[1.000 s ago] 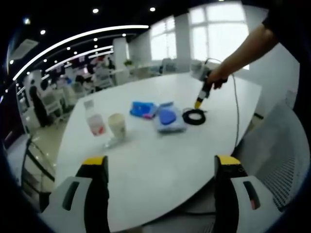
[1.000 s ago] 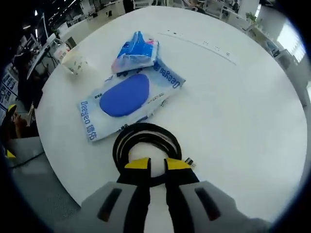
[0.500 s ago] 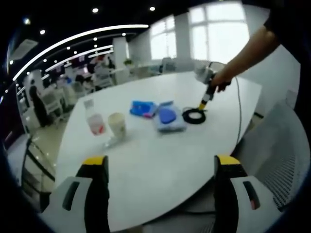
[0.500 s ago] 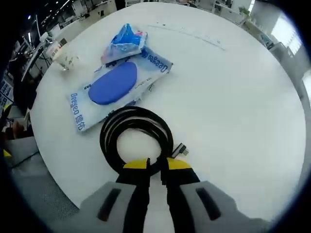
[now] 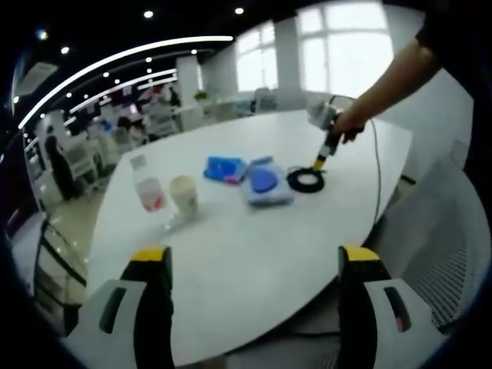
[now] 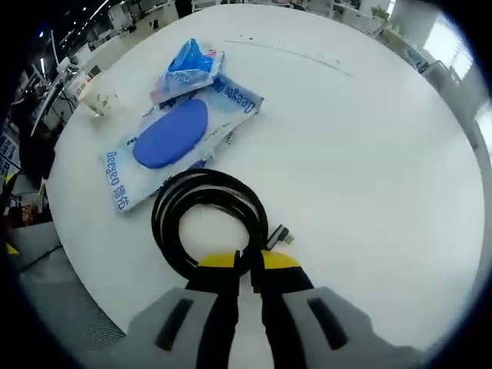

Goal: Arrange the tabletop items into an orderly group along one side of the table until the central work area is clear of visible clutter.

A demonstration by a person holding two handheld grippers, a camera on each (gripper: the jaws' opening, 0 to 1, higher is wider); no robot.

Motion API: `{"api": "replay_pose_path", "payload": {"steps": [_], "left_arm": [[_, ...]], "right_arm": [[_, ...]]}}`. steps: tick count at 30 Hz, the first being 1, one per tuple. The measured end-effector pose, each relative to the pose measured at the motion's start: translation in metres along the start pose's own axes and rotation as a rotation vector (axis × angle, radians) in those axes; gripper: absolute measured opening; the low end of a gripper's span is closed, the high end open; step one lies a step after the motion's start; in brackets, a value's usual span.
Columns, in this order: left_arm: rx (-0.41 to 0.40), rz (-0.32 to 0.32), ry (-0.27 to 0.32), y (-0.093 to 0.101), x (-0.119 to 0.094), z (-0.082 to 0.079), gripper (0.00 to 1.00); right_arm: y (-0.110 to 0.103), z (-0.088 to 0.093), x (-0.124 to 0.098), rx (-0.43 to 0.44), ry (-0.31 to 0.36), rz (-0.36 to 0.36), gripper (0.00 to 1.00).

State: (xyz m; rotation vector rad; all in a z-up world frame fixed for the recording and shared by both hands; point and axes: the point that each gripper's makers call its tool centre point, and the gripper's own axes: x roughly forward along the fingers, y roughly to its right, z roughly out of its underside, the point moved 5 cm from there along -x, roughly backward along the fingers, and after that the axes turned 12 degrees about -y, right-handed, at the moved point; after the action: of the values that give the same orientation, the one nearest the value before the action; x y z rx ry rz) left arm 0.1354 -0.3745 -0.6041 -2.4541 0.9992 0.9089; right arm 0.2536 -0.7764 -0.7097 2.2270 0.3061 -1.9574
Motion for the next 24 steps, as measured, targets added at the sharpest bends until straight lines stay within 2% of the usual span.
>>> {"api": "replay_pose_path", "payload": {"steps": [24], "left_arm": [[0.001,0.006,-0.010,0.0002,0.0016,0.0026,0.85]], "right_arm": [[0.0041,0.0057,0.0065,0.029,-0.012,0.007,0.13]]}}
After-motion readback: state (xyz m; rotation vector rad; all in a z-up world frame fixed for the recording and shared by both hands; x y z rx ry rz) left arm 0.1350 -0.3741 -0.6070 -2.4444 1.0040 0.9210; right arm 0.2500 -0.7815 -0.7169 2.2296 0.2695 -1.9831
